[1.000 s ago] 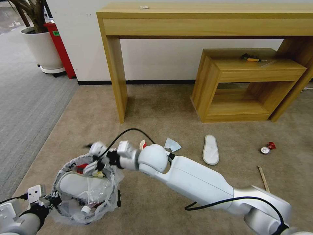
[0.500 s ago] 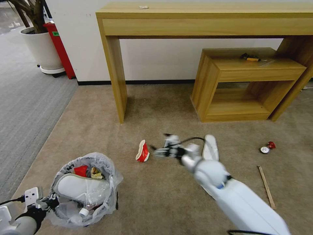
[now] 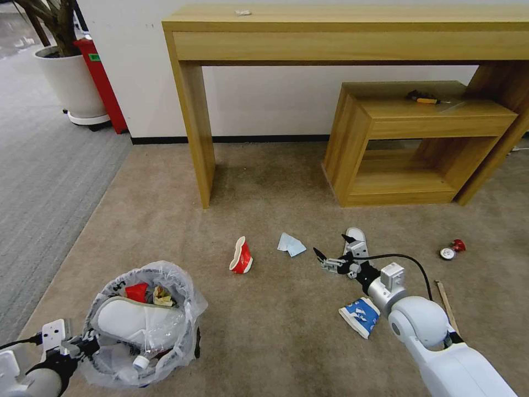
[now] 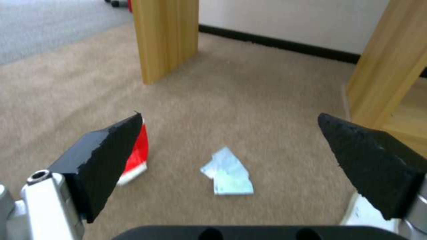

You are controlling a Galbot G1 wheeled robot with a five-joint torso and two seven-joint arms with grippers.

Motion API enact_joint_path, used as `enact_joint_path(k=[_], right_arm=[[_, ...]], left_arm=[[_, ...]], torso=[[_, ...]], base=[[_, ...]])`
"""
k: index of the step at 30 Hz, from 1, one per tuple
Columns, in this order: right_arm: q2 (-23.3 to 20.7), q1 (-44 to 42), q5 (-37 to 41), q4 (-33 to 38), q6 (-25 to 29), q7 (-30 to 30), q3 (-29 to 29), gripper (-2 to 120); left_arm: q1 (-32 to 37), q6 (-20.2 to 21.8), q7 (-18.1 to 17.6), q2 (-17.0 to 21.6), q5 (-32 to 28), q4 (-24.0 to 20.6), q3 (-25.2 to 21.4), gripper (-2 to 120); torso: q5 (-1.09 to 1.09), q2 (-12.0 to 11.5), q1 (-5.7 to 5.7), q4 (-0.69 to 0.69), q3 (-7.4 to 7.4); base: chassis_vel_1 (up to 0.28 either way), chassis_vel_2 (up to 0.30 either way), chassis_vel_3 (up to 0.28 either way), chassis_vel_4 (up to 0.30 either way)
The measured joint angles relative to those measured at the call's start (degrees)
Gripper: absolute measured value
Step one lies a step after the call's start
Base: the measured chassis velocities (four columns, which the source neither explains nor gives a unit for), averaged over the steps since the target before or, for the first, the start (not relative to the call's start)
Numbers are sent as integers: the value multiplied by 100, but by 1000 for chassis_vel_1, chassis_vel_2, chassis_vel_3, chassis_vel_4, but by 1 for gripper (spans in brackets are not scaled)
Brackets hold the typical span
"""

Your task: Pick up the trash bin and place the garbage on the floor into it.

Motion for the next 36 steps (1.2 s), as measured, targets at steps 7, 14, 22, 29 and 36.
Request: enact_joint_path(k=[7,14,22,29,36], right_arm=[[162,128,-10,-41,-37,17,-169,100],[184,173,-8,-54,-87,39,-237,100],[194,182,18,-89,-110,60,-259,100],[239,208,-2,-128,-133,61,-341,100],[295,219,-54,-164,-140,67,-420,100]], left_arm=[[44,0,2,-13,3,-43,-26,0],[51,0,4,-13,-5,-68,-31,0],[46,0,6,-15,-5,-89,12,0],[45,0,7,-27,-9,-90,18,0],[48,0,15,-30,-22,-90,-2,0]], torso=[[-1,0,0,0,0],[-1,0,0,0,0],[-1,0,1,-1,1],[-1,0,2,-1,1],[0,0,1,-1,0]], base=[[0,0,0,0],[-40,60,39,-38],[-112,94,104,-90],[-80,109,75,-95],[8,105,-18,-126]])
